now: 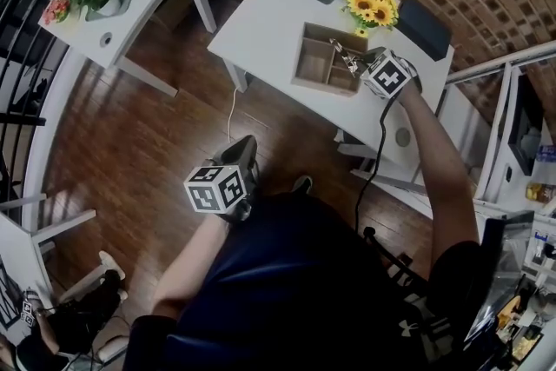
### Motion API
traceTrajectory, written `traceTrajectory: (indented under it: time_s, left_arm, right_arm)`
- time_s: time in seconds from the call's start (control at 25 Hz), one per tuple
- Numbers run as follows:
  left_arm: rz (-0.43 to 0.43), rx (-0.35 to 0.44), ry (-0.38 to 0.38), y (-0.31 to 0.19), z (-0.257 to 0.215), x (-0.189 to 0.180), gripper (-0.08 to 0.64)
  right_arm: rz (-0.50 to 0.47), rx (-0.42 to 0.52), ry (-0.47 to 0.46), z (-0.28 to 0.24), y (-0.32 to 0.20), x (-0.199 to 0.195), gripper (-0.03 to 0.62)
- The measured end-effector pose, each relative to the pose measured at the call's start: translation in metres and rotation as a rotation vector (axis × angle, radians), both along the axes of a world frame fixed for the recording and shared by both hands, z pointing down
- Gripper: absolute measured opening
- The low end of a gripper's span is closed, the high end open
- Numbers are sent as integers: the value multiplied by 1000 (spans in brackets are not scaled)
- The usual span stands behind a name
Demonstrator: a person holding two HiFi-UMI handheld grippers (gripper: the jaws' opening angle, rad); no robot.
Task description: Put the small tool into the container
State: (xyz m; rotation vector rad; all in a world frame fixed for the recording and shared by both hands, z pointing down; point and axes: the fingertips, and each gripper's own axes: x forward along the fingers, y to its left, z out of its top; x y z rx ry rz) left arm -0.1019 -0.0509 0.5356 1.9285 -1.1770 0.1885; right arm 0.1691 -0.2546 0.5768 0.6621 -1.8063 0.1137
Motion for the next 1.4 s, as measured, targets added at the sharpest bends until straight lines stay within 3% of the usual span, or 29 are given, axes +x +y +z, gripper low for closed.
traceTrajectory:
  time_s: [0.52,0.88,1.2,1.28,1.4]
  left_arm:
    - [7,-21,4,5,5,1,3]
    - [8,-26,5,5,6,1,3]
    - [26,-27,8,3,7,4,3]
    - [38,-23,6,1,6,6,3]
    - [62,-17,4,-1,4,12,3]
  right_arm:
    - [102,64,-13,-3,-13,6,38]
    - [142,115,-85,-9,-22,18,132]
    - [281,135,-345,-39,-13,11,137]
    - [337,129,-473,-53,-5,8,118]
    - [451,86,-759,-81,14,-1,71]
